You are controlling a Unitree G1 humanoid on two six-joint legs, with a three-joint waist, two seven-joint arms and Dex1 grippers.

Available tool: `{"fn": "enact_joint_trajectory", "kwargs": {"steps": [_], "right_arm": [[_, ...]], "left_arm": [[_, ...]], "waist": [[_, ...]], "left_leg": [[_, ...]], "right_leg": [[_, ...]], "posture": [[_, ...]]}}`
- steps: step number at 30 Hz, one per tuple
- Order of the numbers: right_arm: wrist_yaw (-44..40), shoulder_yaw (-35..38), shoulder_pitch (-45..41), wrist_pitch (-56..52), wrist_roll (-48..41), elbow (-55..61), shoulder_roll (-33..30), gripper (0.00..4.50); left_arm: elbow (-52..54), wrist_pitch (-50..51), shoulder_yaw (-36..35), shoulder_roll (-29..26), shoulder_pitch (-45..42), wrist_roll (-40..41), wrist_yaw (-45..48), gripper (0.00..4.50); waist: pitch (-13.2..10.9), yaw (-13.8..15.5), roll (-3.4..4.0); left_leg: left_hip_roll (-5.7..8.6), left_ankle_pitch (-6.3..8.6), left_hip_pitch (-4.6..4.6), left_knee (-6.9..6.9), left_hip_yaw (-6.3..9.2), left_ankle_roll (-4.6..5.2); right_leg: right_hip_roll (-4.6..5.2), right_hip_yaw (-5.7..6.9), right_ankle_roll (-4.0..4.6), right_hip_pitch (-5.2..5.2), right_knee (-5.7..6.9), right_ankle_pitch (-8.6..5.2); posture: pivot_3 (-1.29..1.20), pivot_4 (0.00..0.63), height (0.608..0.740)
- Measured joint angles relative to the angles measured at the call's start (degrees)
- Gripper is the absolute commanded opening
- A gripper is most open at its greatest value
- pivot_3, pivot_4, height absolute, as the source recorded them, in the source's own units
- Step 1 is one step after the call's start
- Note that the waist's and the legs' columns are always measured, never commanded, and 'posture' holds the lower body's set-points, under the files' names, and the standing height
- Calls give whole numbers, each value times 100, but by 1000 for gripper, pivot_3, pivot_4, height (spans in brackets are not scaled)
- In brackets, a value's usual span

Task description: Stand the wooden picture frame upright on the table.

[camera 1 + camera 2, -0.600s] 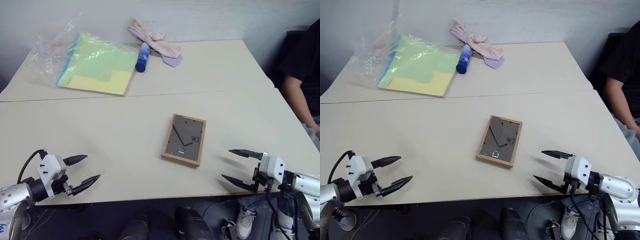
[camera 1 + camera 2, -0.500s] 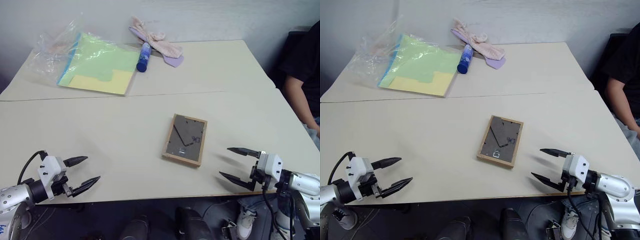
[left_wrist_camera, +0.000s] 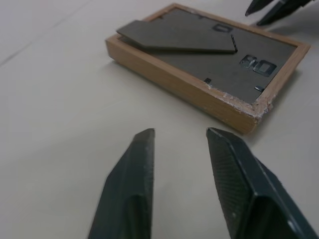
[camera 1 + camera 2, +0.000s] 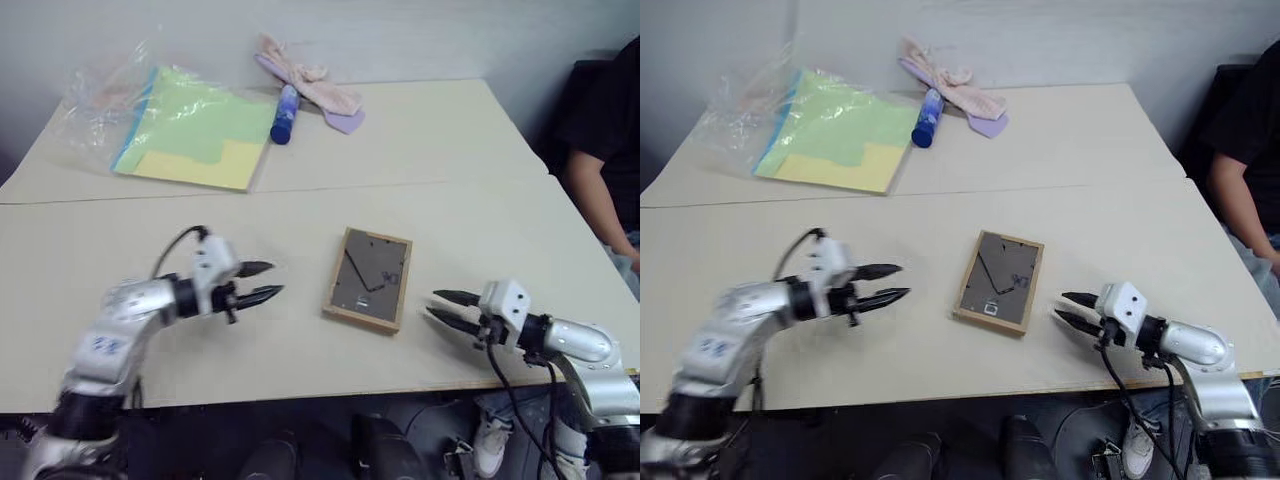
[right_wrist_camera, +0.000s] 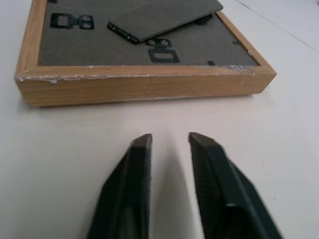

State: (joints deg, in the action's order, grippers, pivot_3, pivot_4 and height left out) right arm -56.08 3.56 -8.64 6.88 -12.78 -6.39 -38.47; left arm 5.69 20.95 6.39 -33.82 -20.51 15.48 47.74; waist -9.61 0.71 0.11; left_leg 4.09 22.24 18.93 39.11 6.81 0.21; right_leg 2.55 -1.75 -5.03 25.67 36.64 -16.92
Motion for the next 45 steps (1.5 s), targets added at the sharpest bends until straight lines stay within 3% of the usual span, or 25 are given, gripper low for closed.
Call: {"fn": "enact_joint_trajectory", "kwargs": {"steps": [2,9,23,26,31,34,36,45], "right_arm": [[133,-177,-314,-27,193,-179,131,0],[410,-719,-1188,-191,632,-509,546,0],[254,-1191,-1653,-313,932,-686,644,0],[57,-991,-1361,-313,784,-381,288,0],[-410,-847,-957,-354,577,188,-225,0],[-491,-928,-933,-451,581,315,-247,0],[-488,-993,-932,-468,604,370,-240,0],[-354,-1390,-1225,-647,955,294,10,0]], "left_arm": [[-442,-135,317,201,-341,-328,-82,585],[-1031,-254,635,652,-638,-724,-190,585],[448,665,18,162,504,-529,-330,585],[655,1537,-605,-74,722,-12,-336,1418],[1044,4893,-1653,-586,616,1729,-120,2988],[1025,6493,-1926,-389,117,2227,-395,3949],[715,6904,-1944,-226,-233,2594,-769,4480],[-612,7023,-1868,823,-1087,4267,-3014,4480]], "waist": [[0,-15,0],[0,-75,0],[1,-78,0],[1,-69,0],[1,-80,-1],[1,-73,-1],[4,-39,1],[15,118,10]], "left_leg": [[1,0,8,5,-1,-1],[4,-1,32,15,-3,-2],[4,-1,31,15,-3,-2],[4,-1,33,13,-1,-2],[4,-1,27,11,0,-1],[5,-1,27,13,2,-1],[10,-1,25,17,7,-1],[22,-1,20,65,31,-1]], "right_leg": [[1,-1,0,8,4,0],[6,-4,0,35,20,0],[7,-8,0,35,23,0],[7,-9,0,34,22,0],[7,-11,0,29,25,0],[7,-8,0,29,27,0],[13,-4,0,24,26,0],[22,14,-6,-7,29,3]], "posture": [[0,150,740],[0,150,740],[0,150,740],[0,150,740],[0,150,740],[0,150,740],[0,150,740],[0,150,740]]}}
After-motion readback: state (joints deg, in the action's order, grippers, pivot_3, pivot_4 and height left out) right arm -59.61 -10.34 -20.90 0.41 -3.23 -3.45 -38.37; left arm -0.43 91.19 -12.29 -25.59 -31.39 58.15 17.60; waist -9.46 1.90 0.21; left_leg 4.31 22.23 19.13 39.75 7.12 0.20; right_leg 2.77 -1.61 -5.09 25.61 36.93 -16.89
